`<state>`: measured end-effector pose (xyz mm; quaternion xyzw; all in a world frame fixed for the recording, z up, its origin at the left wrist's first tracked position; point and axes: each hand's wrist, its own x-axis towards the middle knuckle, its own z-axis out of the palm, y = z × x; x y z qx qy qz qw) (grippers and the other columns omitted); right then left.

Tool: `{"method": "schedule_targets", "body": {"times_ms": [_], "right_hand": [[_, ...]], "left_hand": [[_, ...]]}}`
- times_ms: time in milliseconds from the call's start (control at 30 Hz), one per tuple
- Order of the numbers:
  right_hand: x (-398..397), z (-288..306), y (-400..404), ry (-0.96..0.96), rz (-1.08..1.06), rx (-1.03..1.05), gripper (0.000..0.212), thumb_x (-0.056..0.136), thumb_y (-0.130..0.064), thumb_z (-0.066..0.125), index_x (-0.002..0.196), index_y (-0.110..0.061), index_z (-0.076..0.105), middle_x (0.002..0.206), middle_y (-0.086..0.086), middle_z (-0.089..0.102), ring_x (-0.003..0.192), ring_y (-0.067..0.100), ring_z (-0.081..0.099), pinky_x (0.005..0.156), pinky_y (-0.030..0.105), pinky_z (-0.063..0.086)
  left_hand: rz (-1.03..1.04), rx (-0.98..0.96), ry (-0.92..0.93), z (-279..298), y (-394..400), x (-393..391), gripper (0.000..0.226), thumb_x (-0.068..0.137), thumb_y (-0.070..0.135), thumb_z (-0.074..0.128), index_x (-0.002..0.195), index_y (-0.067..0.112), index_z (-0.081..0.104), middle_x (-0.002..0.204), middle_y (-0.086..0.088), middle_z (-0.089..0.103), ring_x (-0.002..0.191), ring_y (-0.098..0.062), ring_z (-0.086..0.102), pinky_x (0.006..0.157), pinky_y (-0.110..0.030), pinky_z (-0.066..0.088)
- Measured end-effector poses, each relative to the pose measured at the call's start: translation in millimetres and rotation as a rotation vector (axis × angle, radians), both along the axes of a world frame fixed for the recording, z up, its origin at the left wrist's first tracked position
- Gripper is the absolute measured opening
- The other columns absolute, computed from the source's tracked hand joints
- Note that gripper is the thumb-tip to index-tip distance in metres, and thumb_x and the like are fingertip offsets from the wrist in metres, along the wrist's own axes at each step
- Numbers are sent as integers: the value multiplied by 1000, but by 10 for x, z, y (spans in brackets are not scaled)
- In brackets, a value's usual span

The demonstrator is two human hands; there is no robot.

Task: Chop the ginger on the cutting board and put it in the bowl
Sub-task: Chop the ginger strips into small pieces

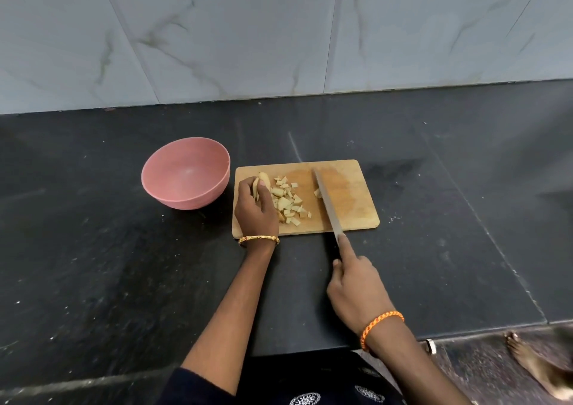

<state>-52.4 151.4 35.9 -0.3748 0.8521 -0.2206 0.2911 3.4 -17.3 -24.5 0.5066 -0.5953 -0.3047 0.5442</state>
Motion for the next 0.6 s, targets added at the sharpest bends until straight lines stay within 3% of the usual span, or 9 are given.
{"method": "schedule_targets", "body": {"times_ms": [200, 300, 400, 500, 600], "right_hand": [[87, 31, -86, -33, 73, -66, 54, 100, -22, 32, 151, -30, 13, 105, 6, 46, 92, 22, 53, 87, 32, 44], [-60, -3, -60, -61, 42, -76, 53, 99, -19, 34, 149, -29, 20, 107, 9, 54, 93, 24, 55, 87, 32, 46], [-233, 5, -10, -115, -55, -167, 50, 98, -15, 38, 147, -24, 31, 114, 15, 59, 104, 29, 55, 83, 25, 40], [-438, 44, -32, -167, -166, -229, 46, 99, -14, 40, 145, -21, 36, 128, 12, 56, 120, 27, 49, 78, 14, 28], [-646, 26, -103, -187, -203, -235, 44, 99, -14, 39, 142, -24, 41, 112, 7, 55, 104, 23, 50, 81, 17, 31]], "left_hand": [[0, 13, 9, 29, 10, 3, 16, 95, 14, 48, 100, 1, 57, 85, -5, 60, 72, -13, 53, 60, -5, 38], [-83, -75, -69, 118, 4, -22, 15, 95, 13, 48, 99, 2, 58, 86, -4, 62, 76, -15, 55, 66, -16, 44], [-279, -168, -250, 260, -14, -135, 16, 95, 15, 47, 102, 7, 59, 84, 2, 60, 75, -12, 54, 67, -17, 42], [-505, -264, -482, 332, -51, -352, 19, 96, 18, 46, 105, 9, 60, 87, -5, 64, 79, -17, 57, 71, -29, 44], [-613, -286, -778, 309, -94, -622, 24, 94, 20, 49, 110, 11, 64, 101, -7, 67, 96, -25, 58, 84, -37, 42]]}}
